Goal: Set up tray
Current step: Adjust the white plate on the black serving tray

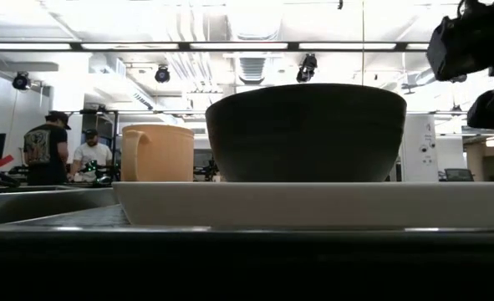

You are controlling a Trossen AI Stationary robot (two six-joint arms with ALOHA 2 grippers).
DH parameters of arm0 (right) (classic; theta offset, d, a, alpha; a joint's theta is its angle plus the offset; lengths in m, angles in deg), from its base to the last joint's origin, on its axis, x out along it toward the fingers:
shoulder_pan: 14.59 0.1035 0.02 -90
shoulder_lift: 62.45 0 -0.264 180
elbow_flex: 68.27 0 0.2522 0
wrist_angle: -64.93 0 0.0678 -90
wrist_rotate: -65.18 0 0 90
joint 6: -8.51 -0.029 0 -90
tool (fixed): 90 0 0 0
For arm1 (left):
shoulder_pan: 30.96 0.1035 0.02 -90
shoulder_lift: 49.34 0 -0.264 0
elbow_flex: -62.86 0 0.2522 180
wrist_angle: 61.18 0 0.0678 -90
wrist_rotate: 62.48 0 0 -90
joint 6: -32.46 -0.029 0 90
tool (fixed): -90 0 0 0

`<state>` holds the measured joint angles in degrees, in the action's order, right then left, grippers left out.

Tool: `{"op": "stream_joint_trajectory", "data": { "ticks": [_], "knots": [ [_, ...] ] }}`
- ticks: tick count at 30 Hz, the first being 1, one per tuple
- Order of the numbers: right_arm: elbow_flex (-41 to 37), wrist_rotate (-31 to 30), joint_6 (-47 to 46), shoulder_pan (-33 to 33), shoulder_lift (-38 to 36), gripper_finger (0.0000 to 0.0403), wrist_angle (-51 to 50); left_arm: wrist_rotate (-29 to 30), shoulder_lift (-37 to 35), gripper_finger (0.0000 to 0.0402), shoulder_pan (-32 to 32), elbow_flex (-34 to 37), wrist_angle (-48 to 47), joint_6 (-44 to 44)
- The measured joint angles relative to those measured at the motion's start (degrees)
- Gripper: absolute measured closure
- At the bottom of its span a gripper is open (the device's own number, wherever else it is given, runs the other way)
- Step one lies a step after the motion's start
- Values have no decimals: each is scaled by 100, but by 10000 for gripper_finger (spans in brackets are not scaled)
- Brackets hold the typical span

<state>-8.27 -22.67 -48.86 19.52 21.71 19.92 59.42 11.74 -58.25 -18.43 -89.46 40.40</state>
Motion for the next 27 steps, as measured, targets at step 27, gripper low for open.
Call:
{"op": "stream_joint_trajectory", "data": {
  "ticks": [27],
  "knots": [
    [1234, 351, 1238, -529, 1840, 335, 151, -22, 0, 352, -7, 2, 107, 7]
  ]
}}
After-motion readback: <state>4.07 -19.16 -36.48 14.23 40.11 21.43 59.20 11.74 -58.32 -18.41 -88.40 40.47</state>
